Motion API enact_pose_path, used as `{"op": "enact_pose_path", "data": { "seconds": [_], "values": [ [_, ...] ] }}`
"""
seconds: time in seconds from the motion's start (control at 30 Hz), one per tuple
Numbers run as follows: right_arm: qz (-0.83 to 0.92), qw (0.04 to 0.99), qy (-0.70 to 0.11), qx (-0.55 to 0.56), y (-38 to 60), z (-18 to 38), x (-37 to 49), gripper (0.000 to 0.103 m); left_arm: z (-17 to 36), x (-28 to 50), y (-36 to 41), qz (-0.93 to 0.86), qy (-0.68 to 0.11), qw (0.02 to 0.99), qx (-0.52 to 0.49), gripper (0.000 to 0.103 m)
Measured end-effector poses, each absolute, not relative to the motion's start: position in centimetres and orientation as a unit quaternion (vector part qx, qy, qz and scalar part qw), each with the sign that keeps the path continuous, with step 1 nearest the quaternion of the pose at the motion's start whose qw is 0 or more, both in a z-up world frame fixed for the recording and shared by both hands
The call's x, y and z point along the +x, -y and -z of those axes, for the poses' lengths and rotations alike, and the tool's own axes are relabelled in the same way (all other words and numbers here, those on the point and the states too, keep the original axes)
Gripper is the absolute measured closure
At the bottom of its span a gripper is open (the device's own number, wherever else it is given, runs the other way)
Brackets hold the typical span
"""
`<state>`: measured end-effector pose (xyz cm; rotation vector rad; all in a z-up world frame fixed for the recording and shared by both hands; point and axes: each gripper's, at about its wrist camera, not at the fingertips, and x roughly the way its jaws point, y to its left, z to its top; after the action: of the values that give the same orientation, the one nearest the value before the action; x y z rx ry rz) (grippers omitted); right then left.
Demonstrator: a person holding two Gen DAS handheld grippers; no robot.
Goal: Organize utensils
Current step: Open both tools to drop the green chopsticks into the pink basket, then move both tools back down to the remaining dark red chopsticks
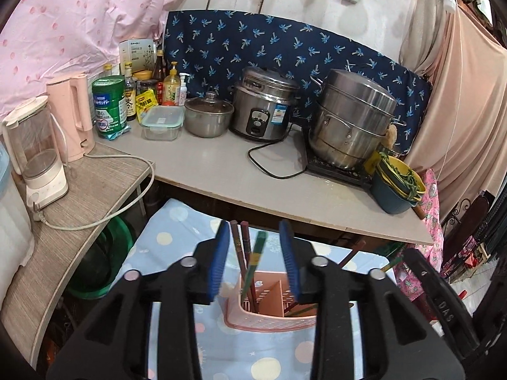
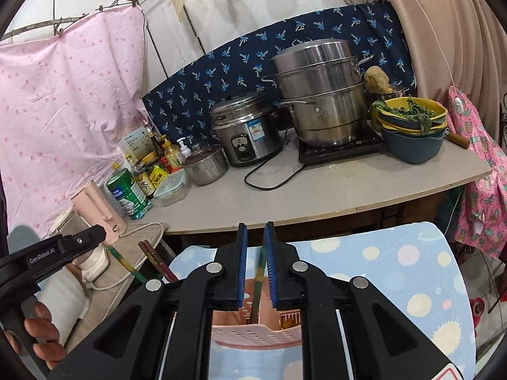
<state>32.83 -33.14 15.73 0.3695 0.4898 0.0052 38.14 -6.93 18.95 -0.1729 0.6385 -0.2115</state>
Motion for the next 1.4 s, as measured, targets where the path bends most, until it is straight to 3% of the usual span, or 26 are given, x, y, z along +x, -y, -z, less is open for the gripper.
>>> {"op": "enact_pose_path", "data": {
  "seconds": [0.33, 0.4, 0.87, 1.4],
  "values": [
    [-0.006, 0.960, -0.216, 0.177, 32.9, -17.8, 29.3, 0.069, -19.5, 35.2, 6.5, 0.092, -0.300, 0.947, -0.067, 0.057],
    [-0.006, 0.961, -0.214, 0.174, 32.6, -18.1, 28.2, 0.061, -19.6, 34.3, 6.4, 0.089, -0.295, 0.949, -0.061, 0.054],
    [-0.001, 0.965, -0.221, 0.144, 30.8, -17.6, 20.1, 0.056, -18.8, 26.4, 6.3, 0.086, -0.283, 0.955, -0.019, 0.047],
    [0.017, 0.951, -0.288, 0.113, 28.1, -10.6, 11.4, 0.056, -10.9, 18.9, 3.4, 0.078, -0.351, 0.933, -0.003, 0.047]
  ]
}}
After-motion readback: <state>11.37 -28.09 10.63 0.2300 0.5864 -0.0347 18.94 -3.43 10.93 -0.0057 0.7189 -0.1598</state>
